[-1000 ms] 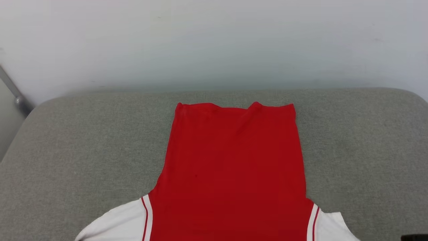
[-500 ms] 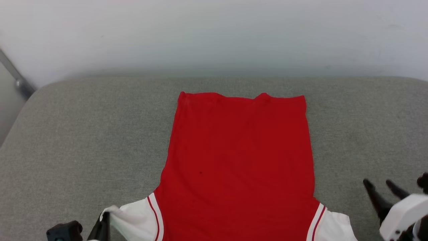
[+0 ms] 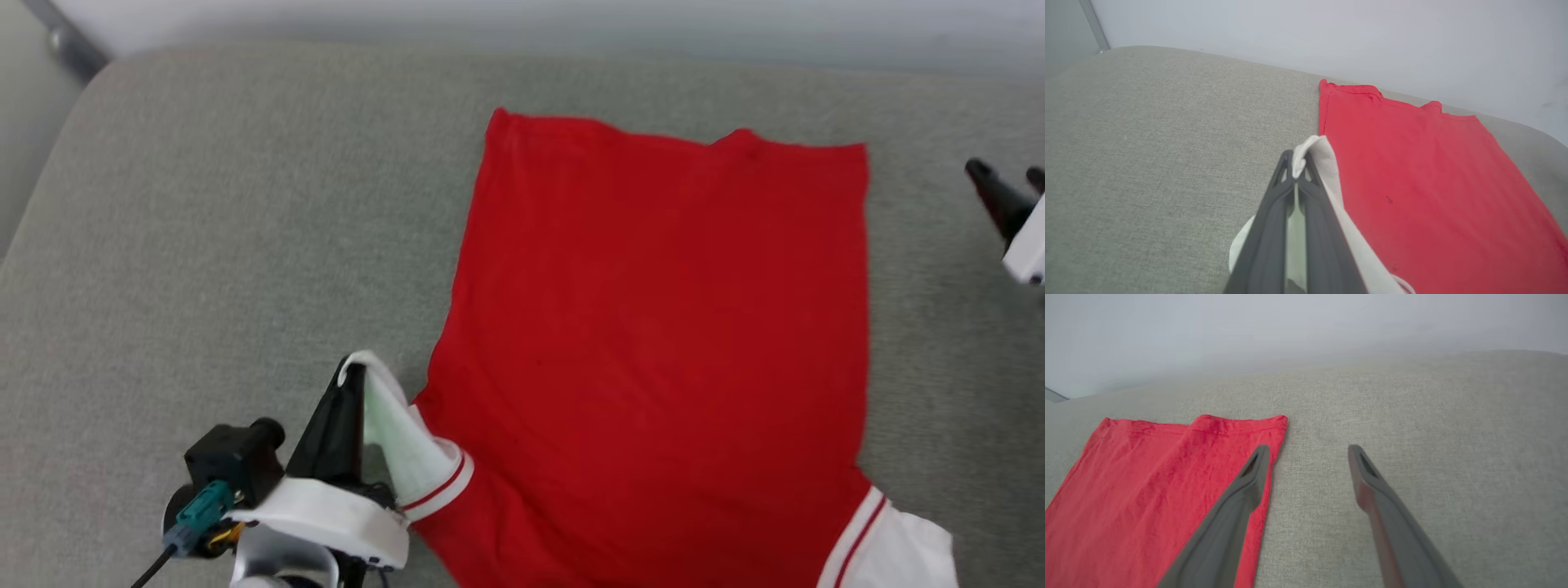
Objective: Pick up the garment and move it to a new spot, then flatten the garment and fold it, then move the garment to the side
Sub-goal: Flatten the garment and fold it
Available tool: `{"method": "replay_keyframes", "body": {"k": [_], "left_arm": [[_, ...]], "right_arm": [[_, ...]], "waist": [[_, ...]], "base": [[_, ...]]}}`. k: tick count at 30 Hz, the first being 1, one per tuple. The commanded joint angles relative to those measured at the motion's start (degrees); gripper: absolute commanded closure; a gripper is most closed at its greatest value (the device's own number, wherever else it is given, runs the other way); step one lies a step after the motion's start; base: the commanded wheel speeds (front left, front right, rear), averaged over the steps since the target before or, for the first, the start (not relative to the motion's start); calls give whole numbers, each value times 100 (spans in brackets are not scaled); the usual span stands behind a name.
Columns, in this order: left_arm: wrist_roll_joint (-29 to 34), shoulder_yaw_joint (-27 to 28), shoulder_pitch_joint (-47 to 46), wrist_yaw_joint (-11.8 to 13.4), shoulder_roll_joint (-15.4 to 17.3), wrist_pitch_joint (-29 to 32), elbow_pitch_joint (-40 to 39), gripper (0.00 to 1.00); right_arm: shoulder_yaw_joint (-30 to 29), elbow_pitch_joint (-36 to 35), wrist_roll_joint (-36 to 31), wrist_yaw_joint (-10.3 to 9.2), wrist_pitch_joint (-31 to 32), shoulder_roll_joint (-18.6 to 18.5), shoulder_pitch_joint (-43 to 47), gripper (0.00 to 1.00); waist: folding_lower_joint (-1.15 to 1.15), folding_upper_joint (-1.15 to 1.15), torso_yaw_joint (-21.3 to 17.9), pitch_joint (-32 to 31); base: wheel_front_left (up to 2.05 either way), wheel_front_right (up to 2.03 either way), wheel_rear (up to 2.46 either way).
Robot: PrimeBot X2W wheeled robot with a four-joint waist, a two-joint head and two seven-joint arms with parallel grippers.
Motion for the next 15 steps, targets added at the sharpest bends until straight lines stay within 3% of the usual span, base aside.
{"method": "replay_keyframes", "body": {"k": [1, 7, 15], "left_arm": [[61, -39, -144, -26, -38, -45, -46, 100], [153, -238, -572, -166, -168, -189, -110, 100], [183, -367, -795, -245, -284, -311, -60, 100]], "right_arm": [[43, 165, -16, -2, 188, -74, -288, 0], [178, 988, -180, -2, 1399, -286, -1569, 0], [107, 1454, -284, -2, 1936, -240, -2092, 0]], "waist": [[-2, 0, 348, 414], [-2, 0, 723, 1029], [-2, 0, 915, 1415]], "base": [[0, 0, 0], [0, 0, 0], [0, 0, 0]]}}
